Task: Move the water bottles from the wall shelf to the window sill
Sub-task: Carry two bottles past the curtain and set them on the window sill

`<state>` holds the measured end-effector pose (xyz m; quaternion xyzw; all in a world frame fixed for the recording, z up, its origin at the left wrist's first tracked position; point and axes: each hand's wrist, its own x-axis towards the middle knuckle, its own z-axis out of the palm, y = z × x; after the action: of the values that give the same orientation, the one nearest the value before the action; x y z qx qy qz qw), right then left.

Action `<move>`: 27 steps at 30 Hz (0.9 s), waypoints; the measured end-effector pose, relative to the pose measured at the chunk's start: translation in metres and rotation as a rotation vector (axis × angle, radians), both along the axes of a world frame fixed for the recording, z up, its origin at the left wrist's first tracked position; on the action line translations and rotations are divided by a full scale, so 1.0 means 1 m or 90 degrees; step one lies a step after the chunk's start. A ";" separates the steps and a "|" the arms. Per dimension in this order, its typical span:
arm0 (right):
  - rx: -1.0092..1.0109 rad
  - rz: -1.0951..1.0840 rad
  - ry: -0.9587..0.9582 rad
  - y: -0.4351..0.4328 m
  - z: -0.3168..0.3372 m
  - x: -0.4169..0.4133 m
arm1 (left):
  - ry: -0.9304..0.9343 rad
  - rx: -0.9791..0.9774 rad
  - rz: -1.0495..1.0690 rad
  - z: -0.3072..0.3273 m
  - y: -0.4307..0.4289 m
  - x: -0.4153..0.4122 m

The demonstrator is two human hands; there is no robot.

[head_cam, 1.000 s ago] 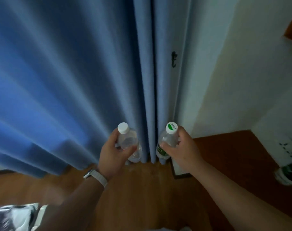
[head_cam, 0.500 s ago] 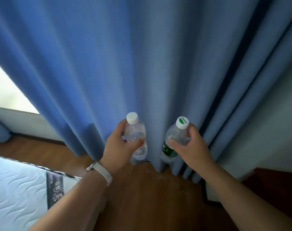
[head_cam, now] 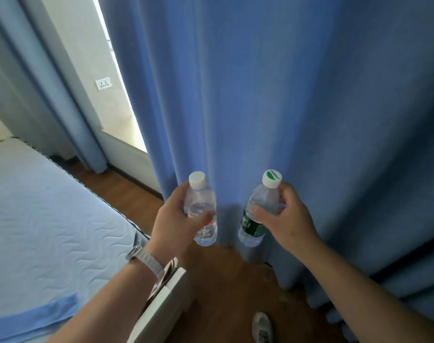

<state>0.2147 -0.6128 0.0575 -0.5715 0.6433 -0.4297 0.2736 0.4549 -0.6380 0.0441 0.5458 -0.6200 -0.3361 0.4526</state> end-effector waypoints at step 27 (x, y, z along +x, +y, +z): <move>0.022 0.350 -0.023 -0.327 -0.006 0.013 | -0.057 0.041 0.319 0.016 -0.210 -0.015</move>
<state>0.2274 -0.9396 0.0517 -0.7119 0.4665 -0.3387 0.4012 0.4401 -0.8482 0.0597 0.7111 -0.4737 -0.2082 0.4761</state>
